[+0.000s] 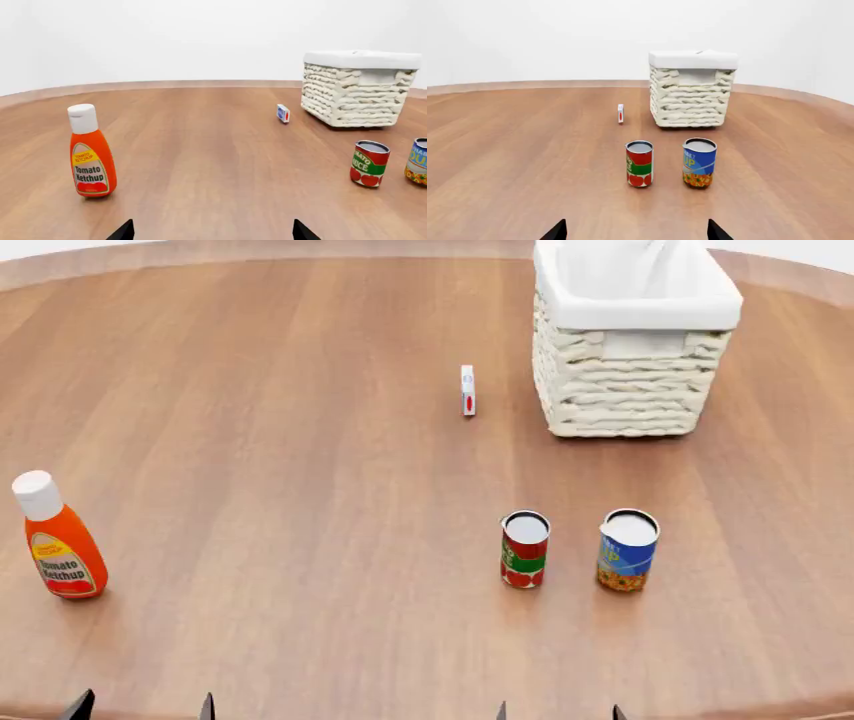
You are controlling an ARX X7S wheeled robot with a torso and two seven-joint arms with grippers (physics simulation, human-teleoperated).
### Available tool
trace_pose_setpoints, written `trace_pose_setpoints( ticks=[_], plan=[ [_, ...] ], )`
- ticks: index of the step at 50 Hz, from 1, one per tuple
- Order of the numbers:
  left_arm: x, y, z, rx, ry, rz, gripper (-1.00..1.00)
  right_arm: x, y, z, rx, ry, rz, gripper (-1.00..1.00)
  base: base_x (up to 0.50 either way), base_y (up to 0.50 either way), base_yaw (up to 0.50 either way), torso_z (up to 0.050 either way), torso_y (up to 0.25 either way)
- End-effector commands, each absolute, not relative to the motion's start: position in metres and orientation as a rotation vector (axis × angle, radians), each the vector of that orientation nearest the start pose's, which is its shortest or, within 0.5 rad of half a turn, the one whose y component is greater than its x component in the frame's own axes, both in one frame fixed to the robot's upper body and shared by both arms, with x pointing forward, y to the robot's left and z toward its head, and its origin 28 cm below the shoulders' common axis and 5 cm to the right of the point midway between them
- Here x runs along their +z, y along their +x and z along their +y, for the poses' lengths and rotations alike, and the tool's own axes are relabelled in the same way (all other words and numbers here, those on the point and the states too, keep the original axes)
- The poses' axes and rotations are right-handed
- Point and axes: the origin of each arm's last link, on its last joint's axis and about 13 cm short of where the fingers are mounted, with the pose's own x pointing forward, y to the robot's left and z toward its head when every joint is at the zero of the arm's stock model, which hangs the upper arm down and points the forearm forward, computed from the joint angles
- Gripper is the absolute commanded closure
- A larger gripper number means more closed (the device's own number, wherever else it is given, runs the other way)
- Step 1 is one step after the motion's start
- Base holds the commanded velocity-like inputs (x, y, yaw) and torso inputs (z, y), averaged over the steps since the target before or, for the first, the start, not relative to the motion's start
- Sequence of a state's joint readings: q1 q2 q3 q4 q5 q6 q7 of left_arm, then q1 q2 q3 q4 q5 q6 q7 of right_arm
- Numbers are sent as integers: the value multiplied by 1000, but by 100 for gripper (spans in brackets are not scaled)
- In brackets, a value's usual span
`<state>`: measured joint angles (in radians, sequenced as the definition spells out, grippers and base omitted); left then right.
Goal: Pick up the cream cheese box, and put it in the basket.
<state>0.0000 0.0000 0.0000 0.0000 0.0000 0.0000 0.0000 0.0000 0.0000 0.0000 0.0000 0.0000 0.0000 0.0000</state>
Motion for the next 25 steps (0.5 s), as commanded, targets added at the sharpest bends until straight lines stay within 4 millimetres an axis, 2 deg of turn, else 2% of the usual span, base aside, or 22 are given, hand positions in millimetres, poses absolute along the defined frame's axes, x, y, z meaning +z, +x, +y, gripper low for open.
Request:
trace_pose_setpoints(
  ticks=[1,2,6,10,15,18,21,25],
  plan=[
    [11,205,195,-1,-39,14,-100,12,207,-97,1,-79,-6,-100,0,0,0,0,0],
    [14,210,204,-19,10,3,-100,13,210,-95,15,3,11,-100,0,0,0,0,0],
    [7,210,202,-22,29,17,-100,12,210,-97,0,-11,7,-100,0,0,0,0,0],
    [8,208,201,-35,10,33,-100,9,210,-98,-3,-8,10,-100,0,0,0,0,0],
    [23,206,200,-29,61,-27,-100,20,209,-97,-8,-9,-21,-100,0,0,0,0,0],
    [38,201,201,-22,90,-85,-100,35,205,-99,-36,-73,-104,-100,0,0,0,0,0],
    [50,197,202,-17,100,-139,-100,51,199,-99,-35,-58,-137,-100,0,0,0,0,0],
    [75,189,203,-8,83,-225,-100,83,185,-97,8,-3,-207,-100,0,0,0,0,0]
  ],
)
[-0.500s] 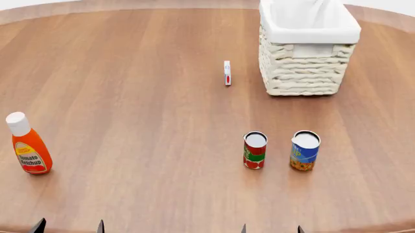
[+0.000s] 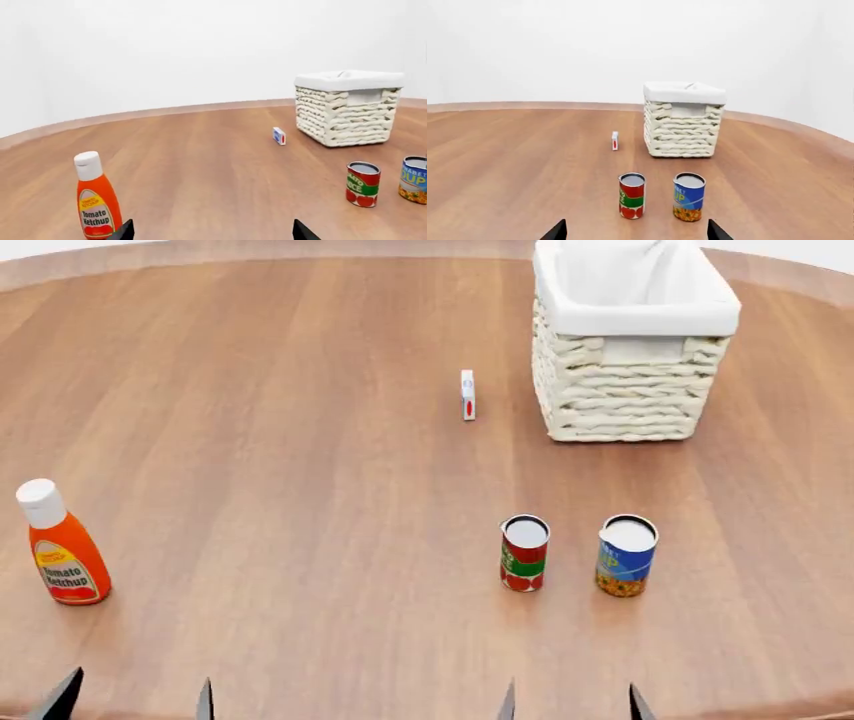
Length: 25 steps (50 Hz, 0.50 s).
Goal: Pick up the cream cheese box, and put it in the basket.
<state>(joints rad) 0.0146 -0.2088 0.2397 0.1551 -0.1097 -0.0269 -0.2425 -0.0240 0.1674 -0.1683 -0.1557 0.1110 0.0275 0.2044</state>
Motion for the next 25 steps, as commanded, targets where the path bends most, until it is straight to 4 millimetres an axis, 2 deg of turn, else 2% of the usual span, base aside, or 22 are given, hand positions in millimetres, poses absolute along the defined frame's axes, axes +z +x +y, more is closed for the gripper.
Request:
trace_pose_setpoints(
  ticks=[1,4,6,9,11,25],
  plan=[
    [78,187,203,-7,97,-238,-100,88,184,-97,10,5,-217,-100,0,0,0,0,0],
    [94,179,203,-10,79,-283,-100,99,179,-97,7,16,-246,-100,0,0,0,0,0],
    [107,172,203,-16,91,-324,-100,107,174,-95,-10,-38,-295,-100,0,0,0,0,0],
    [116,166,202,-24,91,-346,-100,117,167,-92,30,49,-313,-100,0,0,0,0,0],
    [122,161,199,-35,115,-378,-100,123,163,-91,10,-6,-358,-100,0,0,0,0,0],
    [143,147,199,-25,100,-476,-100,137,152,-88,33,10,-439,-100,0,0,0,0,0]
  ],
)
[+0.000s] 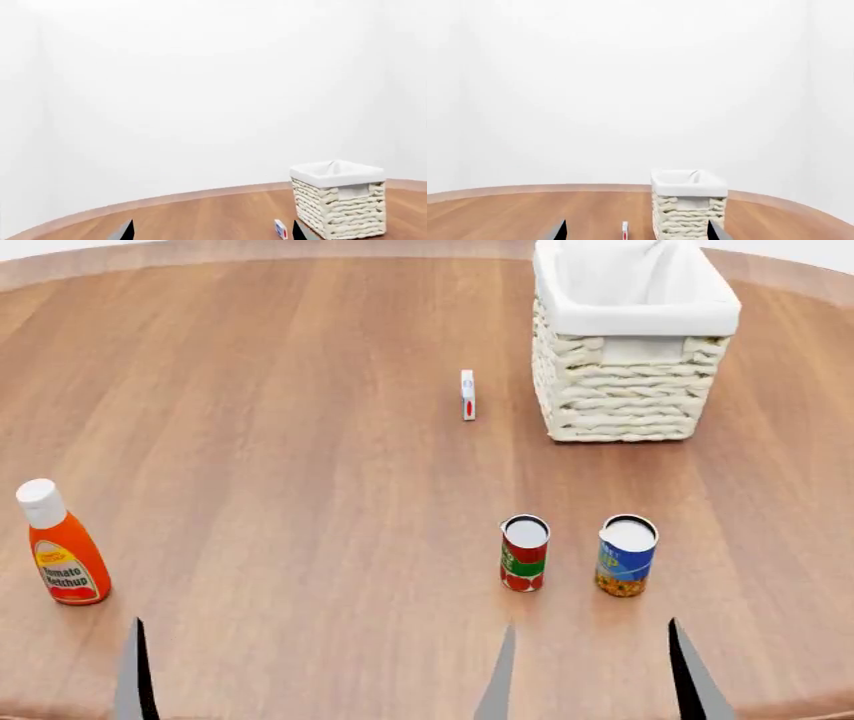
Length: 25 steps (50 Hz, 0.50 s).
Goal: Pick up the cream cheese box, and put it in the basket.
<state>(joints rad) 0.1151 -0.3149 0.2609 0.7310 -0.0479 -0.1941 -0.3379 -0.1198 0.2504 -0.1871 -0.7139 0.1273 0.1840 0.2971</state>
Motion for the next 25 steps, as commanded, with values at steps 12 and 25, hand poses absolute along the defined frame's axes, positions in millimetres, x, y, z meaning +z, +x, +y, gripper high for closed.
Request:
trace_pose_setpoints(
  ticks=[12,25],
  plan=[
    [143,146,199,-23,103,-485,-100,136,152,-87,19,-20,-455,-100,0,0,0,0,0],
    [140,147,197,-33,115,-475,-100,136,152,-86,33,2,-447,-100,0,0,0,0,0]
  ],
)
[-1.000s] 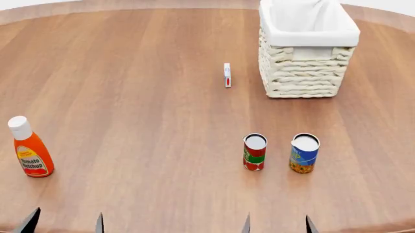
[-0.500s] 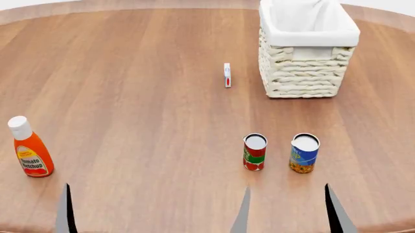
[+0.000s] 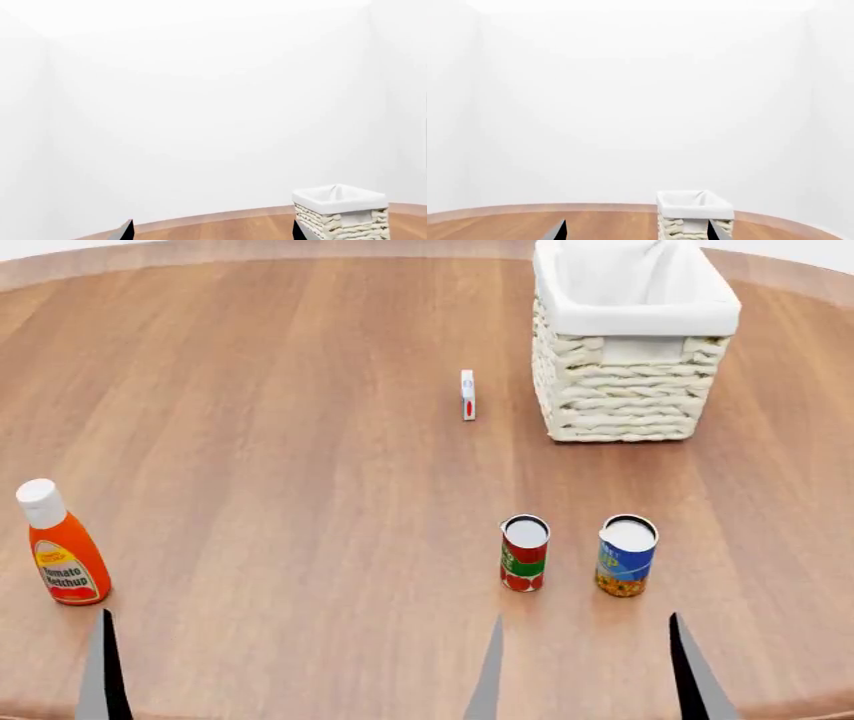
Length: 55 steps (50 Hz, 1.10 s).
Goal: Pick up the cream cheese box, and put it in the basket.
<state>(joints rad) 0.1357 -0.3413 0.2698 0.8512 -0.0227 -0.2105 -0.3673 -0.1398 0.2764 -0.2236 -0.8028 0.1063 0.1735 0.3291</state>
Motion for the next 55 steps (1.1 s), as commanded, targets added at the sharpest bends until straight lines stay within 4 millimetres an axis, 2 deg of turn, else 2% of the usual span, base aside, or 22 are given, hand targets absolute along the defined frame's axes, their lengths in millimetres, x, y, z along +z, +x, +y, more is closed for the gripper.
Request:
trace_pose_setpoints(
  ticks=[1,24,35,55],
  plan=[
    [140,147,196,-37,116,-473,-100,135,152,-86,33,7,-446,-100,0,47,0,0,0],
    [137,147,195,-50,122,-466,-100,130,155,-86,30,-7,-416,-100,0,211,0,0,0],
    [137,147,194,-49,122,-462,-100,130,155,-85,32,-19,-403,-100,7,0,0,0,0],
    [136,147,195,-51,119,-453,-100,129,155,-84,40,-10,-402,-100,196,0,0,0,0]
  ],
)
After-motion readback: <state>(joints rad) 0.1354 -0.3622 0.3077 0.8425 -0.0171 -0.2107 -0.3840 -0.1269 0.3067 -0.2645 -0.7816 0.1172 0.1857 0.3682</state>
